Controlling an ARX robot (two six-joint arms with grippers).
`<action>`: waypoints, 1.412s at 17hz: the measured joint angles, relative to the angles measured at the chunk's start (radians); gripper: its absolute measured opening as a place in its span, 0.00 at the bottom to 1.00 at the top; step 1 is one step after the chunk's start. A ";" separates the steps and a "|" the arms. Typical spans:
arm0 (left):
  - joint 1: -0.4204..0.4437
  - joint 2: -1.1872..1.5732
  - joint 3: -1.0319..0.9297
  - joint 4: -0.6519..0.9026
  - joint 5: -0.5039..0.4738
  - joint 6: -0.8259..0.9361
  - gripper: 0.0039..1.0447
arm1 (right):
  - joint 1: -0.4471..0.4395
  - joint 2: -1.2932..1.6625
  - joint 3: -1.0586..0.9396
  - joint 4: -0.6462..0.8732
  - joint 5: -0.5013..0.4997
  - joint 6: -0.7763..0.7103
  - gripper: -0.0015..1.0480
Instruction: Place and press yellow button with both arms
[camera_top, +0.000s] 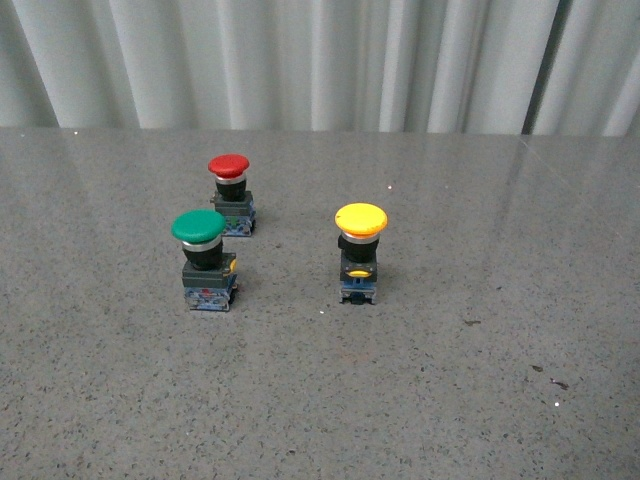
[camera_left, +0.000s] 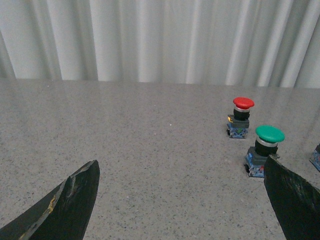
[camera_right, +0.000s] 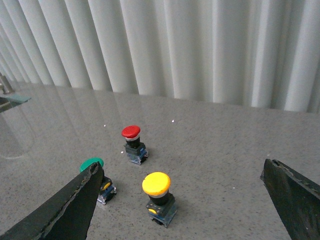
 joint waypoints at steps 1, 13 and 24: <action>0.000 0.000 0.000 0.000 0.000 0.000 0.94 | 0.055 0.117 0.058 0.015 0.028 -0.001 0.94; 0.000 0.000 0.000 0.000 0.000 0.000 0.94 | 0.248 0.566 0.410 -0.107 0.175 -0.055 0.32; 0.000 0.000 0.000 0.000 0.000 0.000 0.94 | 0.278 0.630 0.446 -0.188 0.181 -0.061 0.02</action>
